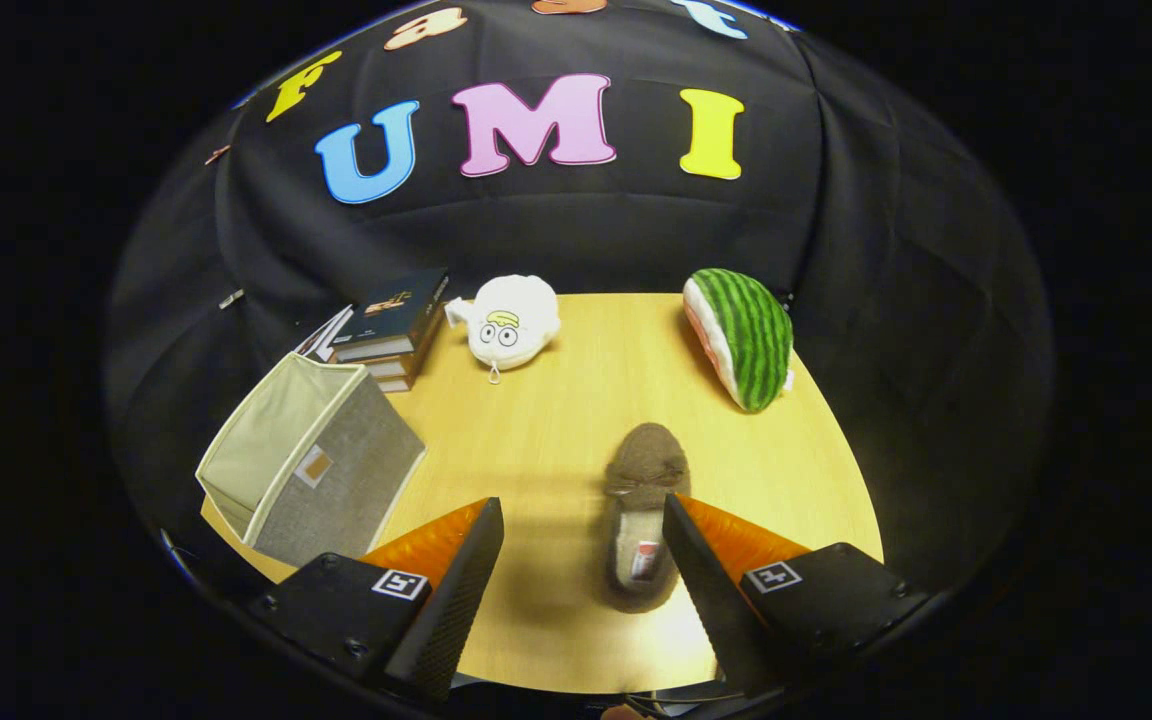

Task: Open the storage box then place both shoes into the box .Put the left shoe in first, then the right shoe, with the right side of both shoes facing outward in a uniform manner.

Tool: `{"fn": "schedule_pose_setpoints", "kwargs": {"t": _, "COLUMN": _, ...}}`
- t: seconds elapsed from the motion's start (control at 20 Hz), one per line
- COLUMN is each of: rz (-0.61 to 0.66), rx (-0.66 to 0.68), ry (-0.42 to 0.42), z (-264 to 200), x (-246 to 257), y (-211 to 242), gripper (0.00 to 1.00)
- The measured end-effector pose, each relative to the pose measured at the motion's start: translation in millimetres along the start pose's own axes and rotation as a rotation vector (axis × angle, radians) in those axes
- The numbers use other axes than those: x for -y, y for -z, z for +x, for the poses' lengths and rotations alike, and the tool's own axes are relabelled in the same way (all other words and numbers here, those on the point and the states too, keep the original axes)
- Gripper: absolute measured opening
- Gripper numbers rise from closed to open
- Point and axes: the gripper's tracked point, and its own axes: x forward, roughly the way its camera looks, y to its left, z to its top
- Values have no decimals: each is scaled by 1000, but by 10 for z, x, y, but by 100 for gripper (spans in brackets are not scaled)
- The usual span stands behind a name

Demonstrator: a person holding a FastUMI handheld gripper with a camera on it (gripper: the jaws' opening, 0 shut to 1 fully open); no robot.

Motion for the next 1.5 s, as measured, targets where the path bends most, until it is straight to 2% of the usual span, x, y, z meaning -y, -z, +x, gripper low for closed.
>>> {"fn": "schedule_pose_setpoints", "kwargs": {"t": 0.35, "rz": -17, "rx": -109, "ry": -14, "z": 316, "x": 624, "y": 373, "gripper": 99}}
{"fn": "schedule_pose_setpoints", "kwargs": {"t": 0.6, "rz": 20, "rx": -160, "ry": -102, "z": 641, "x": 680, "y": 534, "gripper": 99}}
{"fn": "schedule_pose_setpoints", "kwargs": {"t": 0.8, "rz": -28, "rx": -190, "ry": -86, "z": 909, "x": 807, "y": 626, "gripper": 99}}
{"fn": "schedule_pose_setpoints", "kwargs": {"t": 1.05, "rz": -26, "rx": -275, "ry": -71, "z": 1116, "x": 978, "y": 788, "gripper": 99}}
{"fn": "schedule_pose_setpoints", "kwargs": {"t": 1.3, "rz": -33, "rx": -337, "ry": -93, "z": 1363, "x": 905, "y": 899, "gripper": 98}}
{"fn": "schedule_pose_setpoints", "kwargs": {"t": 1.4, "rz": -18, "rx": -333, "ry": -122, "z": 1422, "x": 804, "y": 854, "gripper": 88}}
{"fn": "schedule_pose_setpoints", "kwargs": {"t": 1.5, "rz": -23, "rx": -340, "ry": -99, "z": 1442, "x": 792, "y": 876, "gripper": 67}}
